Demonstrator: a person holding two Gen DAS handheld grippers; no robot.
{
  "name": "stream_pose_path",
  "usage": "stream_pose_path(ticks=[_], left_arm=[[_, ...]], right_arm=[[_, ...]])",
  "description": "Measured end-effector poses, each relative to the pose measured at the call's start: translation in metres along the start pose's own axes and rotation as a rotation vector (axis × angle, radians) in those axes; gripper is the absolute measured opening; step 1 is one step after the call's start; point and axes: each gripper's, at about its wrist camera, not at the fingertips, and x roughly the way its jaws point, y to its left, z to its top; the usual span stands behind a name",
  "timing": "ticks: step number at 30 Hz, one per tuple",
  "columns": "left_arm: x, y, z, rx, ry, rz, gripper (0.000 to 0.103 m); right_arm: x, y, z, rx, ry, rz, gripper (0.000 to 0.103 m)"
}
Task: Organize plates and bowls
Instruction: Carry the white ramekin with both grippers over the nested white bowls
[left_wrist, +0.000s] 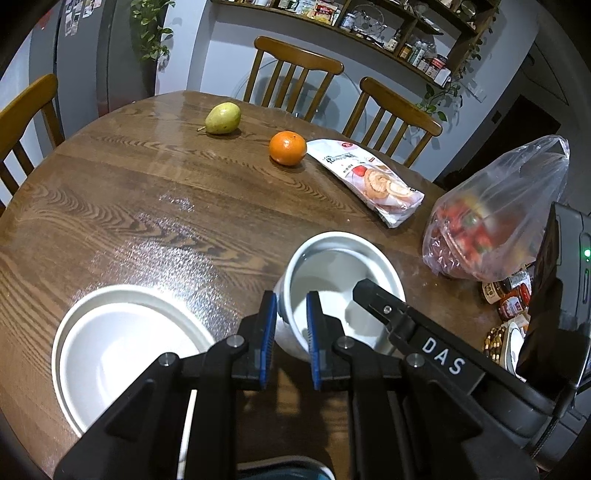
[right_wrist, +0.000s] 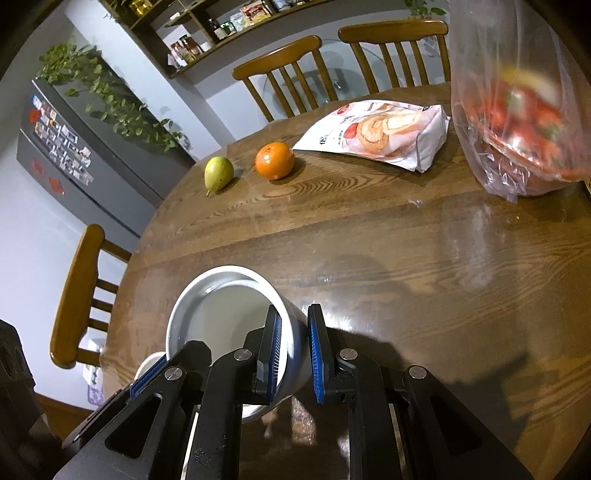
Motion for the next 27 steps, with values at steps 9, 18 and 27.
stream_pose_path(ticks=[9, 18, 27], left_arm=[[-0.02, 0.009, -0.013, -0.012, -0.013, 0.004, 0.011], [-0.043, 0.02, -0.019, -0.031, -0.055, 0.014, 0.011], [-0.064, 0.038, -0.024, -0.062, -0.083, 0.019, 0.011]], right_arm=[[-0.011, 0.015, -0.018, -0.03, -0.021, 0.01, 0.016], [-0.022, 0.037, -0.029, -0.076, -0.048, 0.036, 0.016], [-0.026, 0.059, -0.039, -0.115, -0.058, 0.056, 0.016]])
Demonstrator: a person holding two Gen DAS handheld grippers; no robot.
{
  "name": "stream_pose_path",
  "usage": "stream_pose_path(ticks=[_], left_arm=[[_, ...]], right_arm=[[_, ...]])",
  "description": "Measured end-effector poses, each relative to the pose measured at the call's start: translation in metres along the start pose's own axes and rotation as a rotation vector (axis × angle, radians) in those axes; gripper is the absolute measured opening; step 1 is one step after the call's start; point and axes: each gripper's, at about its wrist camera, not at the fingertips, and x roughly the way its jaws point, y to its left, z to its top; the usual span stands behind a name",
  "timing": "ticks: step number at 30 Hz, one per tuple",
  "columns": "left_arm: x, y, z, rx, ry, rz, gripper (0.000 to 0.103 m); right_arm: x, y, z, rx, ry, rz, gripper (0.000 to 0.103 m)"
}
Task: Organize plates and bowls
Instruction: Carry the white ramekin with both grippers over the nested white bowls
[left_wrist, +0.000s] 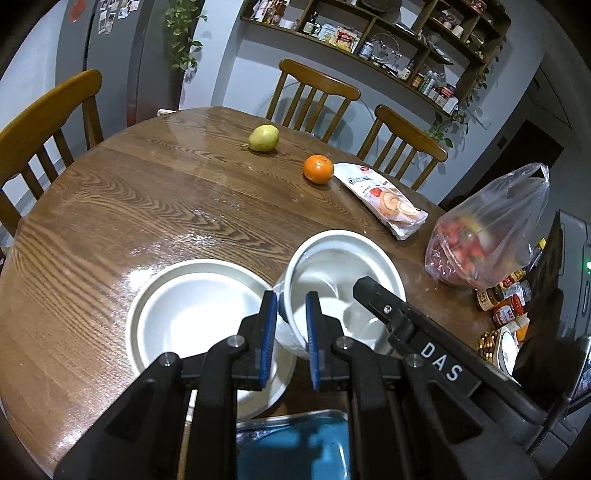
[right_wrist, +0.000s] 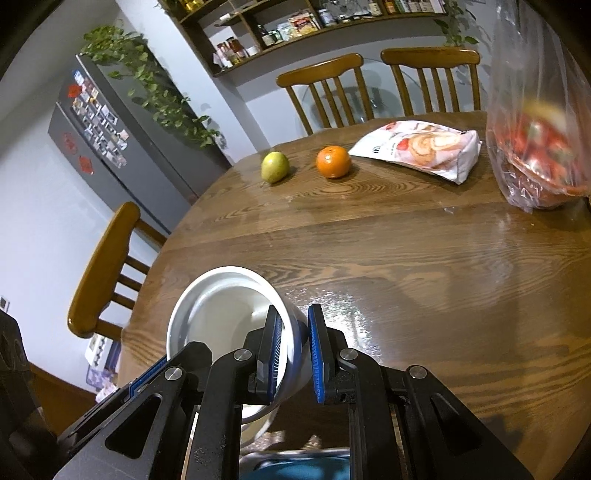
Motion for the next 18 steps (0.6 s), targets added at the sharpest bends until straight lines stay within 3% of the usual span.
stream_pose_path(ticks=[18], left_arm=[[-0.021, 0.03, -0.005, -0.054, -0.014, 0.008, 0.011]], right_arm=[[0.004, 0.038, -0.014, -0.049, 0.011, 0.011, 0.016]])
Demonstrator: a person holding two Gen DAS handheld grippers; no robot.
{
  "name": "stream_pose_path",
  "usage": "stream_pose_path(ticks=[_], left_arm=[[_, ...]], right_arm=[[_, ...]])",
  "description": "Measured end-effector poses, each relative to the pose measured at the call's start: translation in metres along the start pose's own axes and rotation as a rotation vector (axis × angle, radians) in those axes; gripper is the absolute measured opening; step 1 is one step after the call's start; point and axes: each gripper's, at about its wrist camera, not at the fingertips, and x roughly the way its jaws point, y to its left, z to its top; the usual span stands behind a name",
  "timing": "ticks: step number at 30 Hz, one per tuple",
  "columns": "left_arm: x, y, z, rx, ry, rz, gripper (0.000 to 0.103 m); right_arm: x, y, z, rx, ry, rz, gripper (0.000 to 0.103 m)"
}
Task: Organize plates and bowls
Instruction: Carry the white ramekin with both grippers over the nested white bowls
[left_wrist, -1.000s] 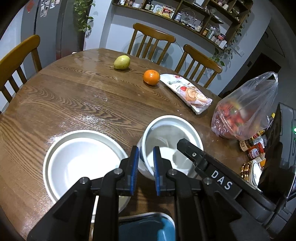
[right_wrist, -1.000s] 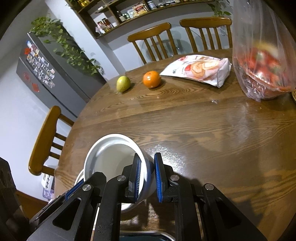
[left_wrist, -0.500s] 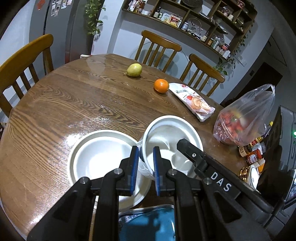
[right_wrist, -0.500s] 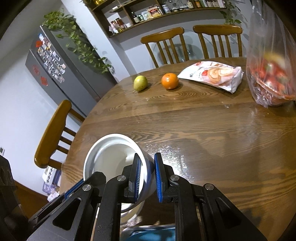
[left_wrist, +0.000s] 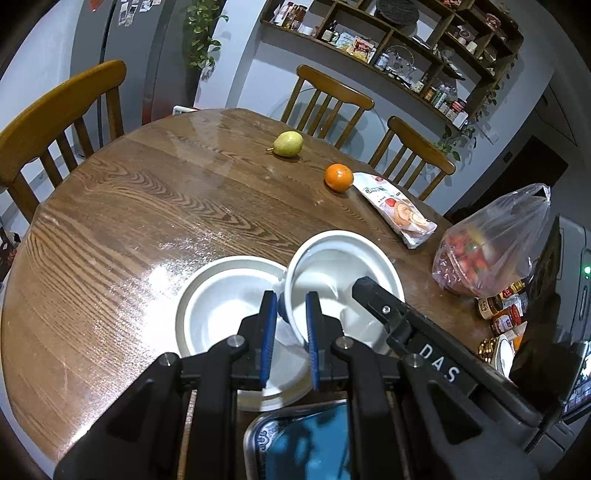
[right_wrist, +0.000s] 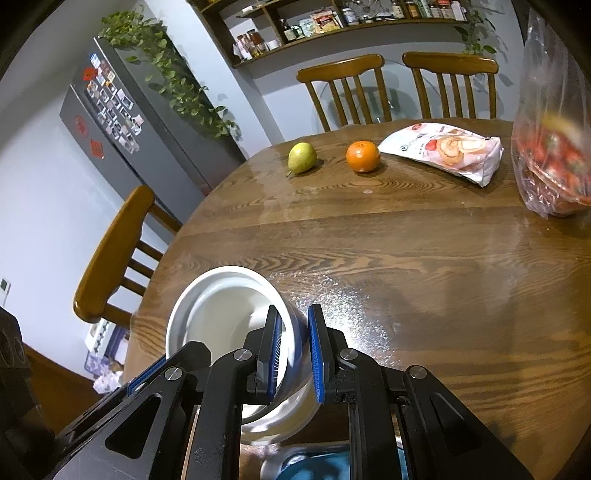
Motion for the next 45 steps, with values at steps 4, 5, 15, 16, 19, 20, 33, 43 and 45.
stream_pose_path(ticks=[4, 5, 15, 16, 19, 20, 33, 43, 45], left_arm=[[-0.003, 0.005, -0.001, -0.006, 0.001, 0.005, 0.011], [-0.003, 0.006, -0.001, -0.007, 0.0, 0.006, 0.011], [-0.003, 0.022, -0.004, -0.025, 0.013, 0.022, 0.011], [-0.003, 0.023, -0.004, -0.027, 0.015, 0.023, 0.011], [-0.001, 0.028, -0.006, -0.033, 0.023, 0.026, 0.011], [-0.001, 0.03, -0.007, -0.034, 0.025, 0.028, 0.011], [0.009, 0.044, -0.009, -0.058, 0.061, 0.032, 0.011], [0.013, 0.052, -0.011, -0.07, 0.074, 0.033, 0.011], [0.015, 0.053, -0.011, -0.072, 0.076, 0.033, 0.011]], right_arm=[[0.002, 0.005, -0.002, -0.009, 0.006, 0.003, 0.016], [0.003, 0.006, -0.002, -0.01, 0.007, 0.003, 0.016], [0.012, 0.016, -0.012, -0.02, 0.031, 0.013, 0.016], [0.014, 0.018, -0.013, -0.02, 0.034, 0.012, 0.016], [0.017, 0.02, -0.015, -0.023, 0.042, 0.012, 0.016], [0.019, 0.02, -0.016, -0.023, 0.047, 0.012, 0.016], [0.035, 0.024, -0.022, -0.029, 0.083, 0.002, 0.016], [0.041, 0.026, -0.025, -0.039, 0.099, -0.002, 0.016], [0.043, 0.026, -0.026, -0.038, 0.102, -0.003, 0.016]])
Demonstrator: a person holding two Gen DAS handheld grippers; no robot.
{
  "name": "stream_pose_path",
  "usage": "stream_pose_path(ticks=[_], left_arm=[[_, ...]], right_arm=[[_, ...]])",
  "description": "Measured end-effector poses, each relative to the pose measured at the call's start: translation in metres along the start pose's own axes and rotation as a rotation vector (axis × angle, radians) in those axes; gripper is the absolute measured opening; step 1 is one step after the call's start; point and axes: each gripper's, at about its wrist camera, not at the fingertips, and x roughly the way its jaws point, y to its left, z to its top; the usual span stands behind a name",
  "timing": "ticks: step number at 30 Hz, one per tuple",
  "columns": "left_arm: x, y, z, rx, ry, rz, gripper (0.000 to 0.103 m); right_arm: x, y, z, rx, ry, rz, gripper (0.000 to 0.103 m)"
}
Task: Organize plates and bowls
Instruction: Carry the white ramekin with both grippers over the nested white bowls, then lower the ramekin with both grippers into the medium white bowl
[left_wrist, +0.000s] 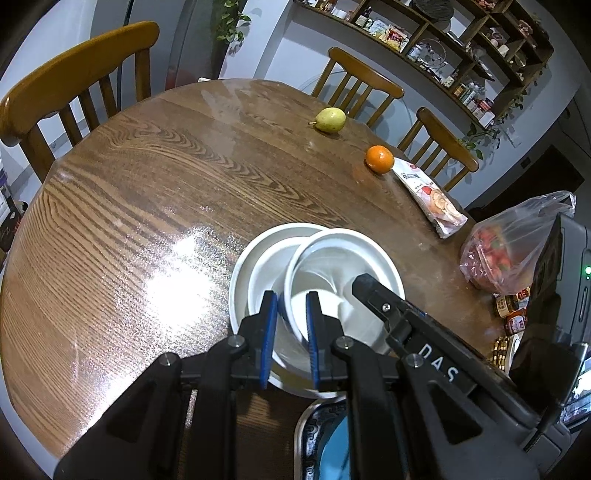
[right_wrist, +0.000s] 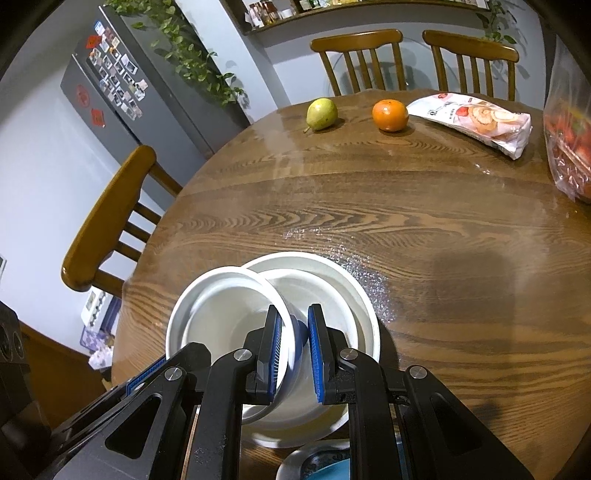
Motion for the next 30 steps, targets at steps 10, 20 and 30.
stream_pose_path(ticks=[10, 20, 30], left_arm=[[0.004, 0.007, 0.001, -0.009, 0.021, -0.004, 0.011], [0.008, 0.009, 0.002, -0.014, 0.036, -0.006, 0.011], [0.011, 0.011, 0.002, -0.017, 0.047, -0.007, 0.011]], right_arm=[[0.007, 0.001, -0.002, -0.002, 0.014, -0.011, 0.016], [0.012, 0.001, -0.003, -0.003, 0.027, -0.021, 0.016], [0.015, 0.001, -0.004, -0.003, 0.035, -0.029, 0.016]])
